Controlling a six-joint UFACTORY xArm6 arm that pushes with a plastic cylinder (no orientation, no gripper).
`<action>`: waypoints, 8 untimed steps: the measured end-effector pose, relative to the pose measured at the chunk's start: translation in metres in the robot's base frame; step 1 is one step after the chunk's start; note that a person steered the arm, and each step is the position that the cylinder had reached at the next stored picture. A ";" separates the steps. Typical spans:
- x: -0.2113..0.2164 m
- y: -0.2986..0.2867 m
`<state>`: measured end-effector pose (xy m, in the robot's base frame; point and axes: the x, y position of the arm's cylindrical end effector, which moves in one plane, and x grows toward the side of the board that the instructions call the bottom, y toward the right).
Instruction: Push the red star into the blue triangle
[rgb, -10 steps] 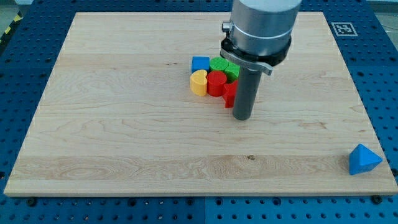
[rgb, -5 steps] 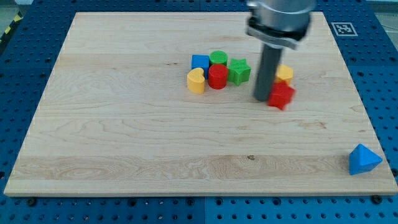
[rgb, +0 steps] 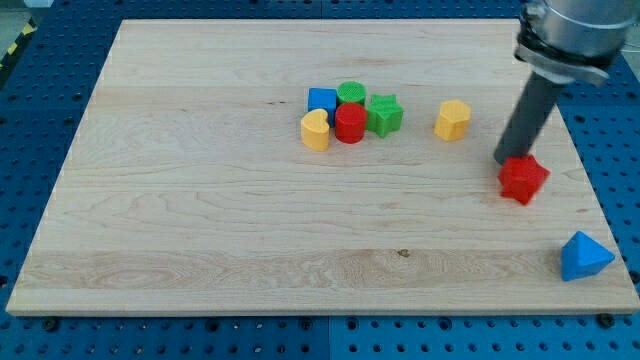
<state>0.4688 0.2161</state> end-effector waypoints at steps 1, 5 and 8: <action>0.029 0.010; 0.044 0.035; 0.020 0.013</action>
<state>0.4892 0.2292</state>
